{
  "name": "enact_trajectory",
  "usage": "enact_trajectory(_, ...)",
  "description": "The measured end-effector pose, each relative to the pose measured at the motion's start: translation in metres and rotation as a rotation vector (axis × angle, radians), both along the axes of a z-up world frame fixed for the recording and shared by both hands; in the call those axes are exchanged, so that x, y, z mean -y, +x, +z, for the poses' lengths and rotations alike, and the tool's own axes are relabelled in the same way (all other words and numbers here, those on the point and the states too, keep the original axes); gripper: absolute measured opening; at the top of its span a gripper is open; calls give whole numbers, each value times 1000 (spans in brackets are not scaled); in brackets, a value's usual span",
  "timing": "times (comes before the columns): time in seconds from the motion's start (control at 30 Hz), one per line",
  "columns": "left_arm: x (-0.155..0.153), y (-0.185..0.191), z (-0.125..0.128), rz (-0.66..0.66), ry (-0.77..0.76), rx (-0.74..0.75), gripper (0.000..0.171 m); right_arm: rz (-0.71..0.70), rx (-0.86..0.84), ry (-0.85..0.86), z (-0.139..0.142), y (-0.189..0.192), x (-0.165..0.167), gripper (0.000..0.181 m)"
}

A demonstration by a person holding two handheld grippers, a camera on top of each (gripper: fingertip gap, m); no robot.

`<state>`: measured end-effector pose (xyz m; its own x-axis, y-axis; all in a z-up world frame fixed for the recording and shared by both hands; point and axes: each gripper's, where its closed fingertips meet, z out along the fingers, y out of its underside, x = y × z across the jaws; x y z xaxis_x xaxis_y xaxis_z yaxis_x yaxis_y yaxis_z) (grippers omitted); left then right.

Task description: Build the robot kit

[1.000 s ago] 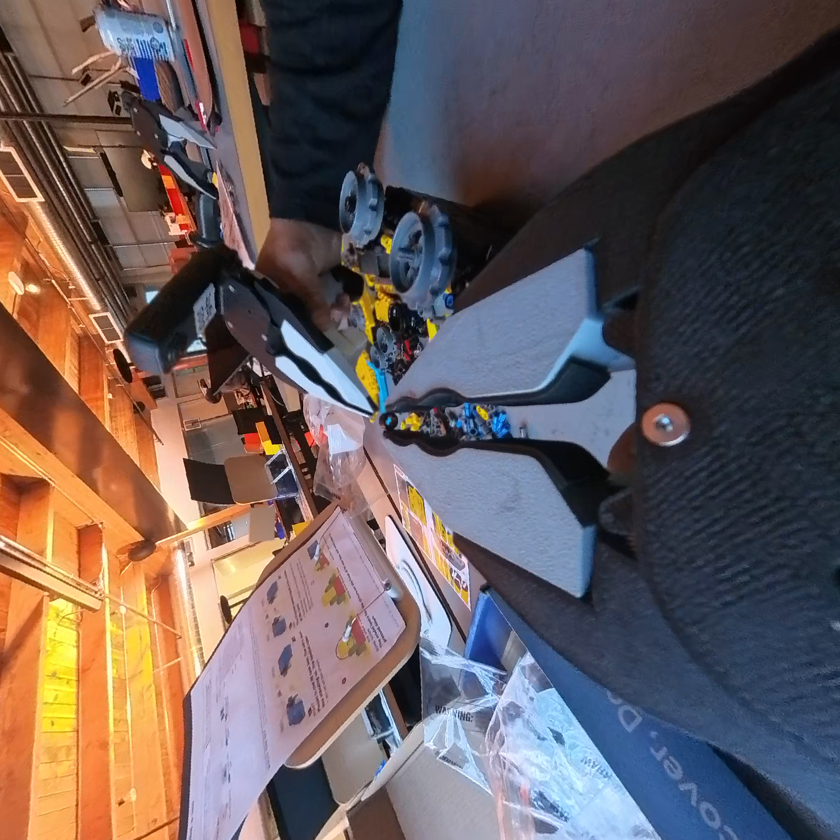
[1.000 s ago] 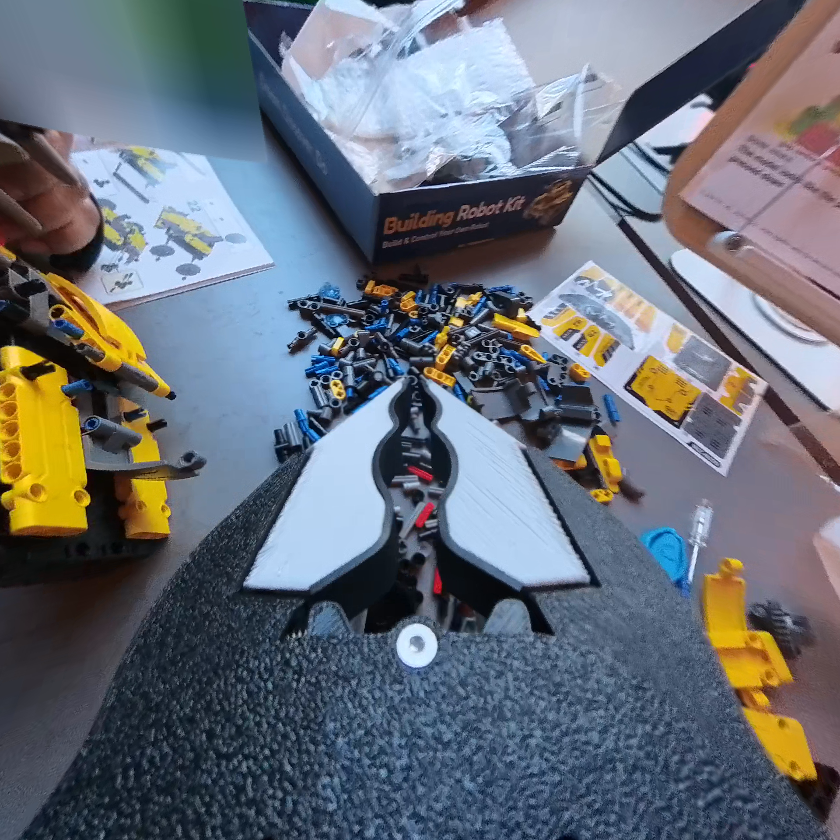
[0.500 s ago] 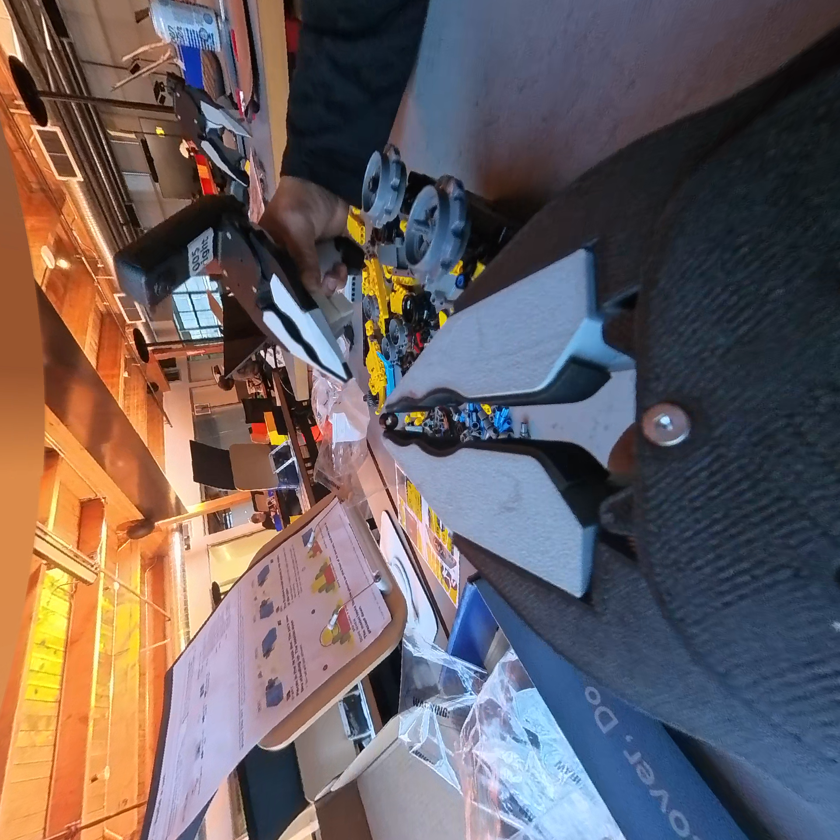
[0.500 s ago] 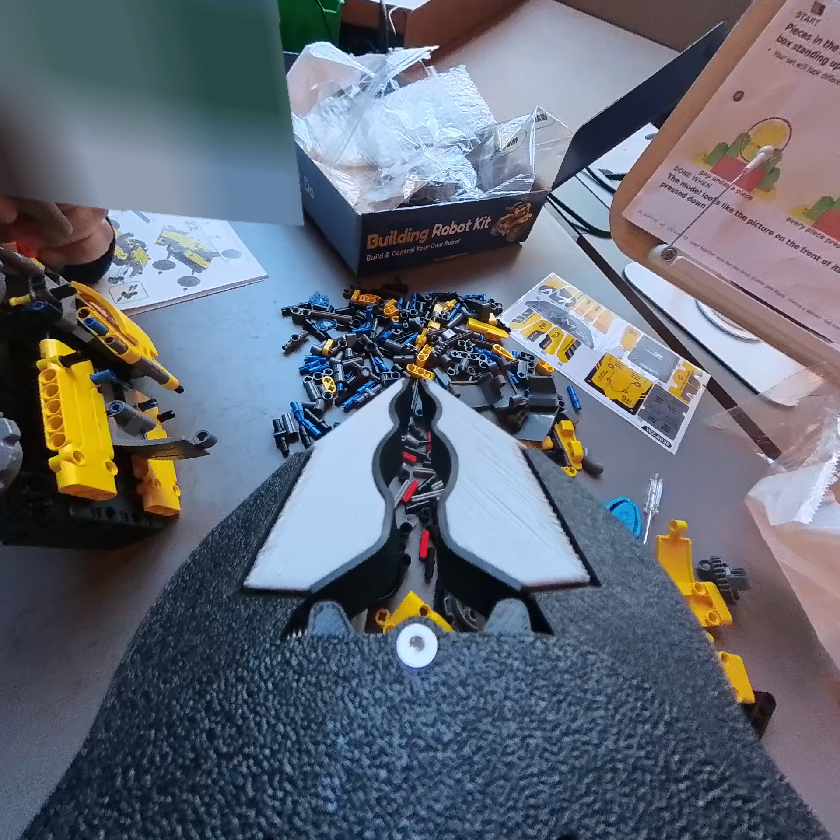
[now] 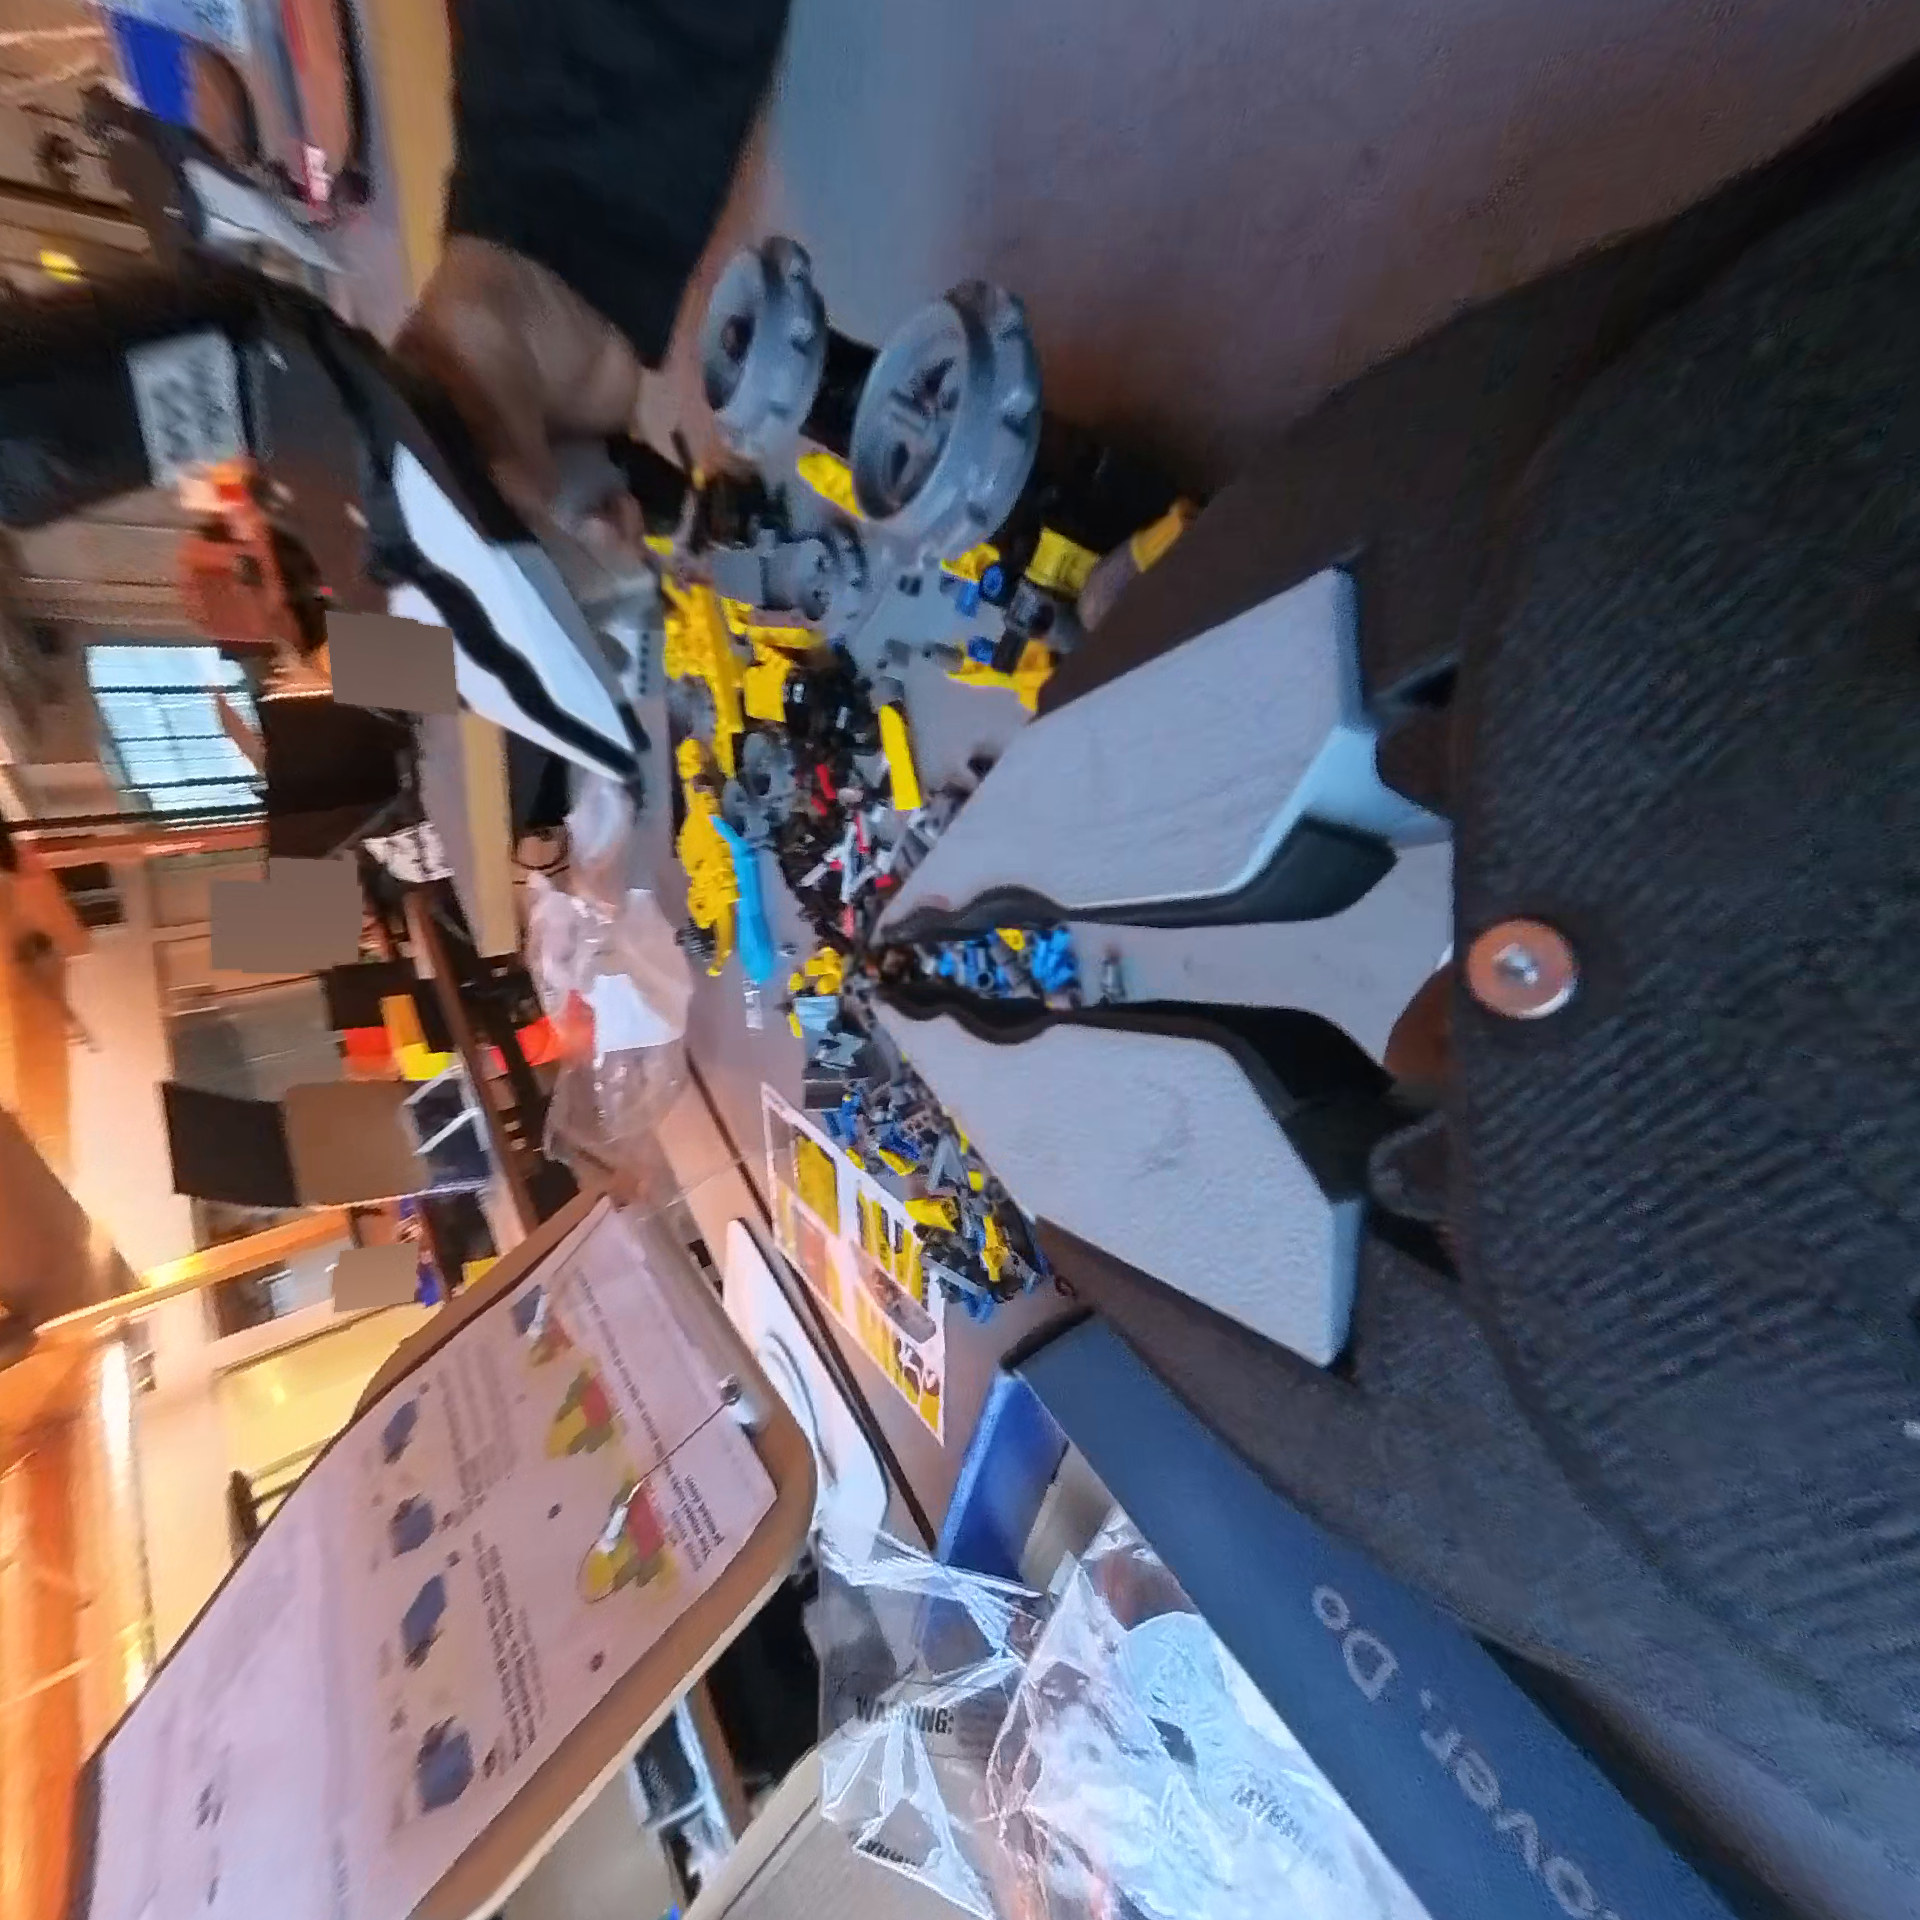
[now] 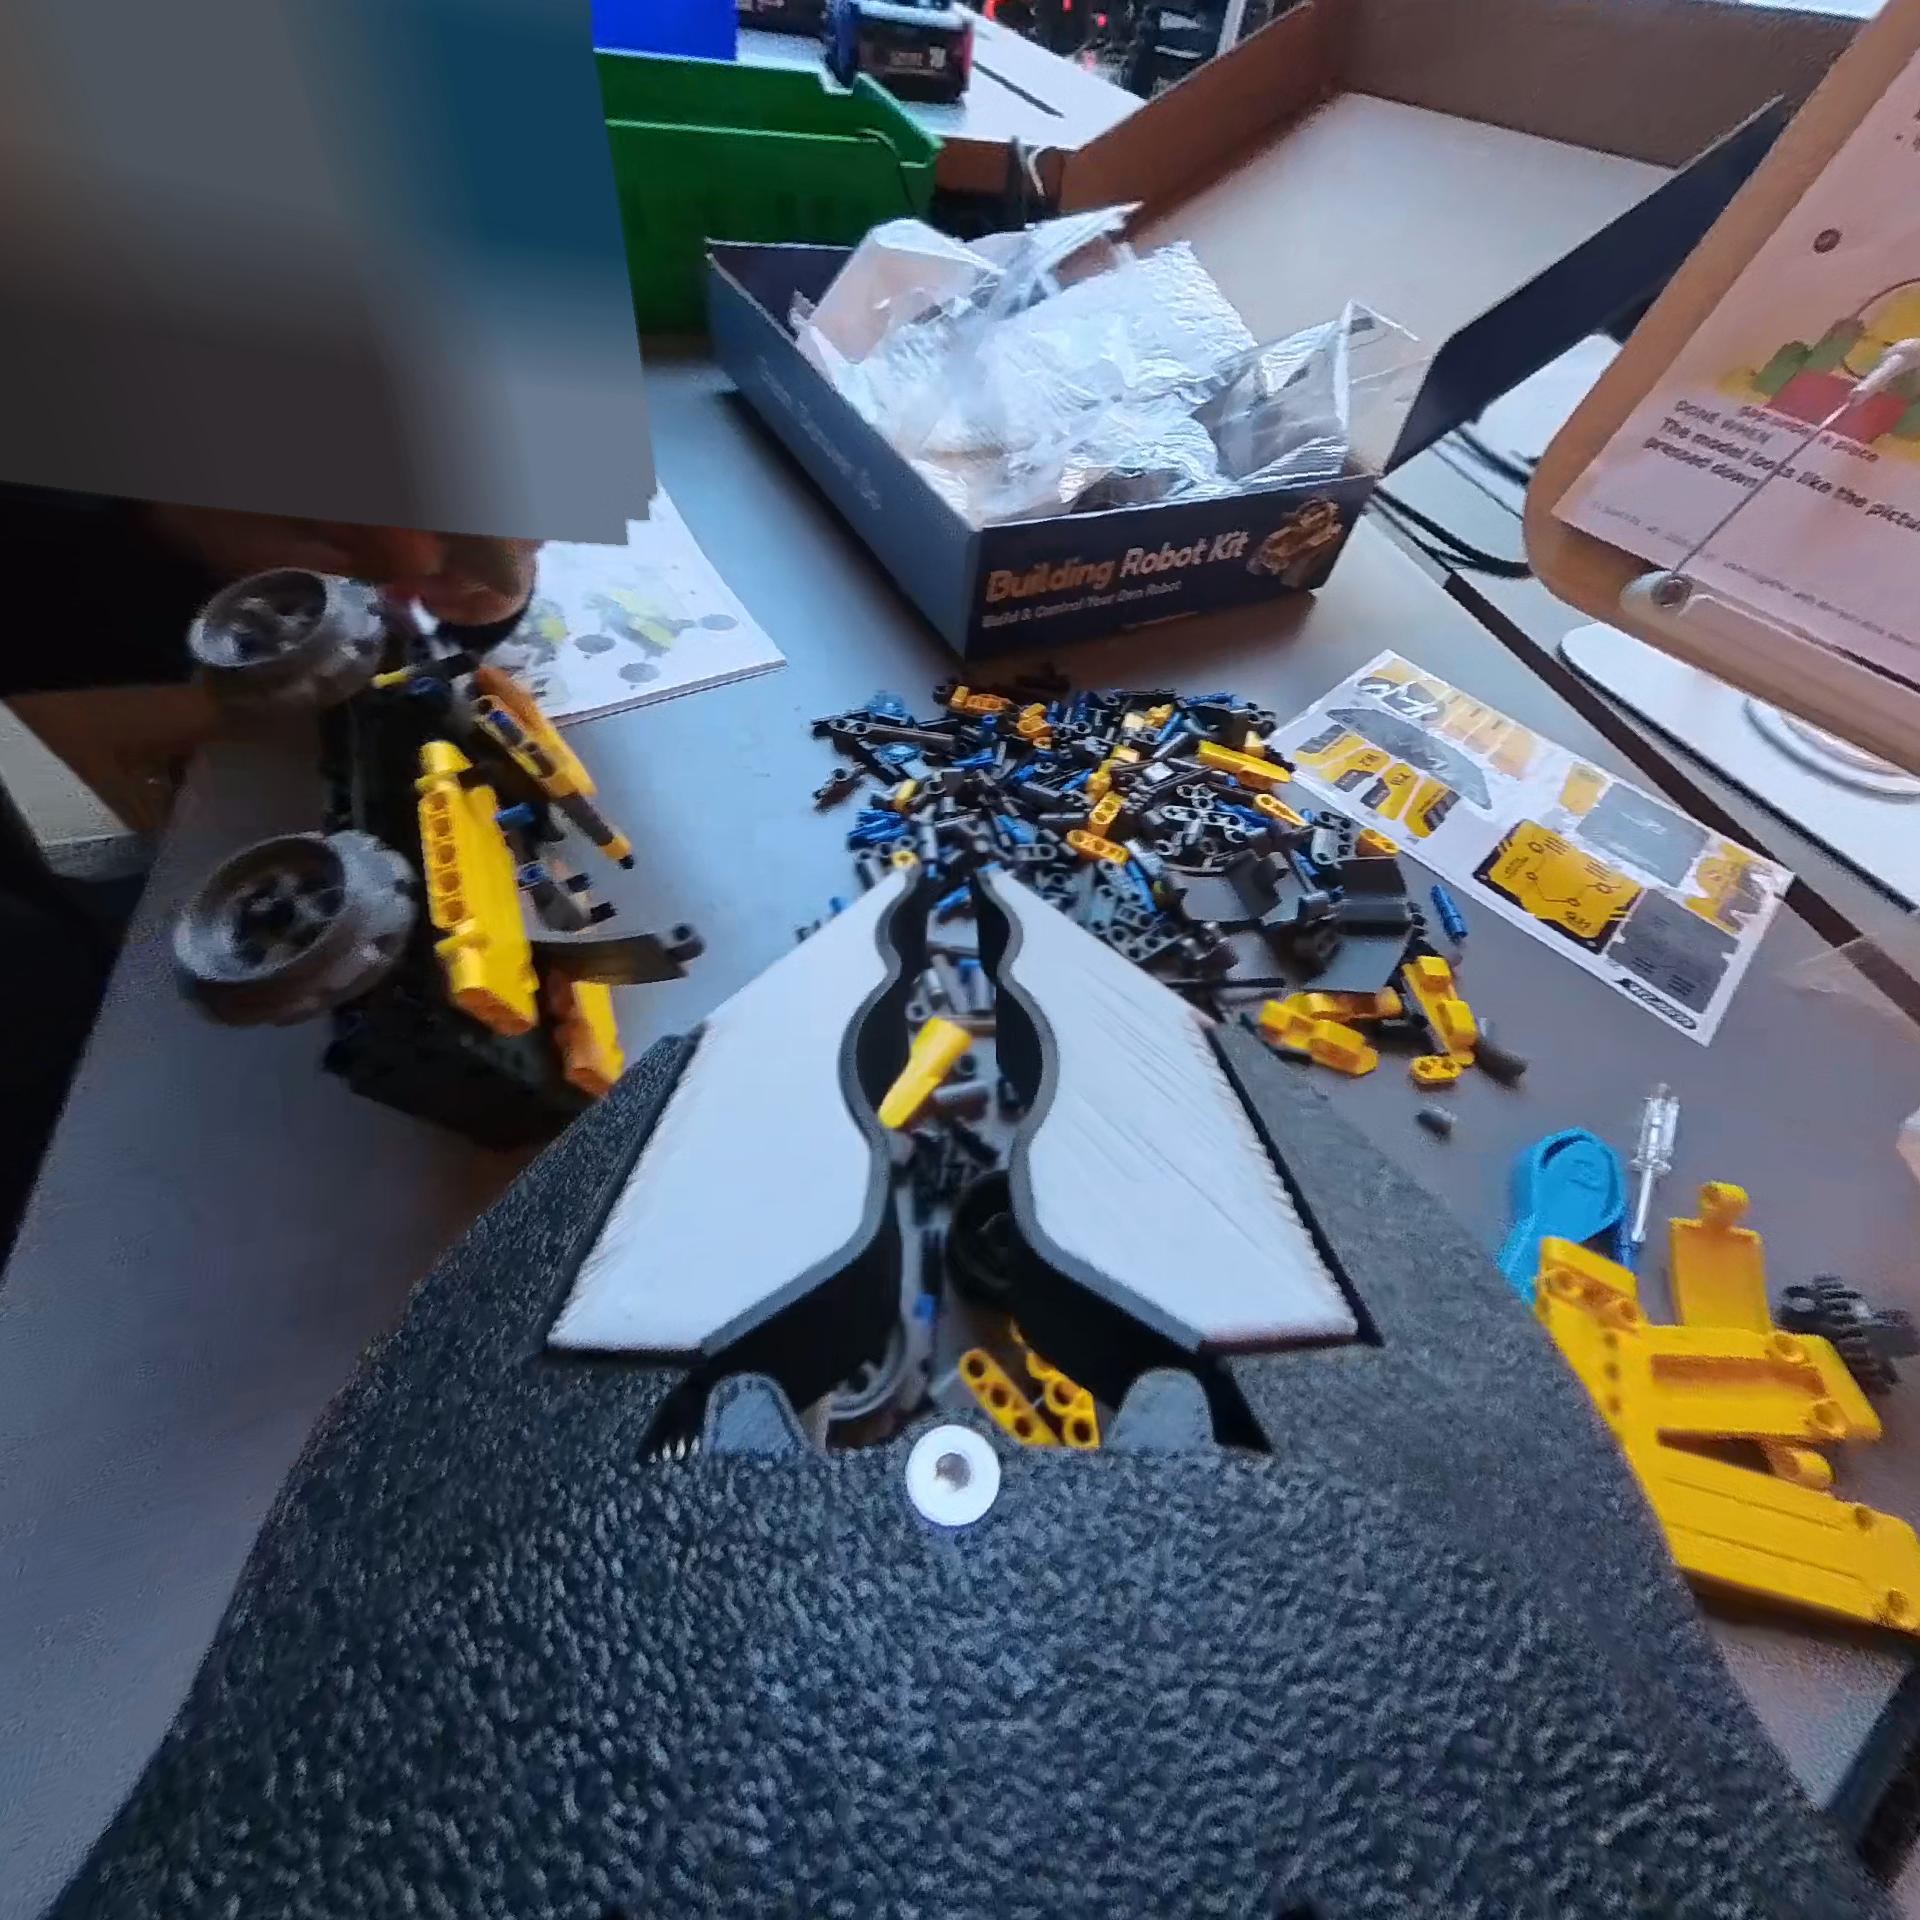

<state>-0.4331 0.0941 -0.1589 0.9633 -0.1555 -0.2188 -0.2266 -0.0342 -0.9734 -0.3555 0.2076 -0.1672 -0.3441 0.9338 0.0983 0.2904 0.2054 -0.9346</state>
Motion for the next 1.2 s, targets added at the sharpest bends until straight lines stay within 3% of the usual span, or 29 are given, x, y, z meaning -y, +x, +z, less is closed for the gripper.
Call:
enact_trajectory(0.17,-12,-1,-24,-63,-221,-88,4,8,27,12,-9,28,24,8)
enact_trajectory(0.3,-13,4,-60,-195,-497,-21,4,3,37,-7,-16,51,39,8)
enact_trajectory(0.5,-7,-12,-106,-186,-805,-97,4,1,42,2,-17,73,50,8)
enact_trajectory(0.7,-4,-2,-106,-228,-814,-55,13,1,36,30,-13,79,52,8)
enact_trajectory(0.9,-7,2,-106,-223,-749,10,4,-30,20,-15,-14,84,42,7)
enact_trajectory(1.2,-14,9,-106,-253,-712,-96,4,-247,-7,-94,-18,82,3,6)
